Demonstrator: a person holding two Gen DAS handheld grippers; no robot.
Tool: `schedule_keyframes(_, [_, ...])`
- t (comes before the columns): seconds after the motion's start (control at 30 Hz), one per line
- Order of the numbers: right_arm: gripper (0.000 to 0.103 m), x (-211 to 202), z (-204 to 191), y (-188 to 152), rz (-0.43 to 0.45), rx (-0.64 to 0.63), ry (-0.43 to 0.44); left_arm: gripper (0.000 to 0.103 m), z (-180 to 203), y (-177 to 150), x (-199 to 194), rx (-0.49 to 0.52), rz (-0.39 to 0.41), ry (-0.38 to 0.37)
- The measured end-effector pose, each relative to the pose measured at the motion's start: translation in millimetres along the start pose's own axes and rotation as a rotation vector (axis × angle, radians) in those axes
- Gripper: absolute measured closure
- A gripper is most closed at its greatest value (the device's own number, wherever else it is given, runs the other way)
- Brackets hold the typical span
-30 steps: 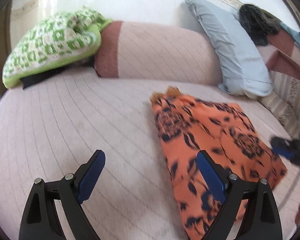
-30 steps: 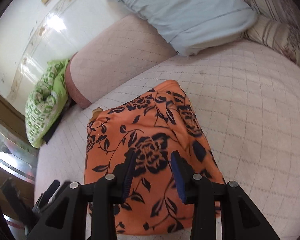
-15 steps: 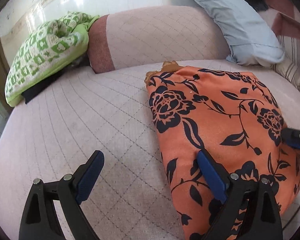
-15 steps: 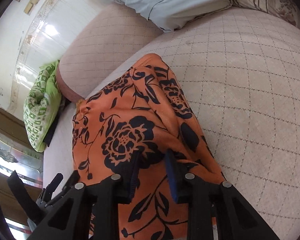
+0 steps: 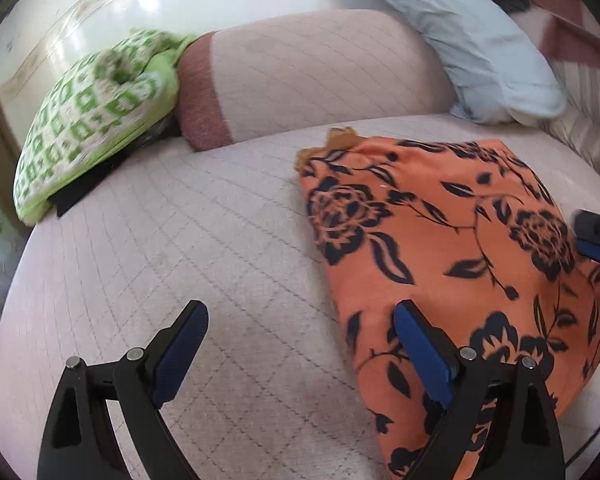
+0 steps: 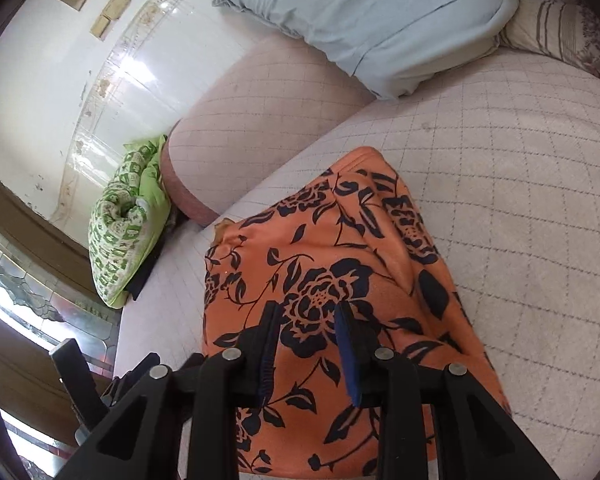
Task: Fold small clothes
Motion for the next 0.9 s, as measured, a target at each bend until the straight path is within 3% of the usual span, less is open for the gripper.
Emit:
schedule_keyframes(0.13, [0.072,29.7,7.2,-2.6,-0.085,-0.003,-0.049,0.008,5.2,-3.3,6.6,0.030,0.002,-0.003])
schedule_keyframes(0.43, [0.072,15.5,-0.5,1.8,-0.054,-0.009,-0.029,0.003,-1.9,-1.8,9.7,-0.034,-0.014,-0.014])
schedule_keyframes(0.73, [0.072,-0.2,-16.1,3.7,0.008,-0.073,-0.042,0.003,2.3,-1.4,8.0,-0.010,-0.006,0.007])
schedule_keyframes(0.9, [0.072,9.7,-9.5,1.2,-0.035,-0.066,-0.080,0.003,0.6,-1.3,8.2,-0.015,-0.007,0.001])
Point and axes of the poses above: each gripper's, at about its wrist camera, not at the fingertips, and x roughly the way its jaws point, z to its right, y to its top, the point moved 1 cm from there along x, roughly the way its jaws point, and after that the axes turned 2 degrees about -y, right-handed, at the moved point
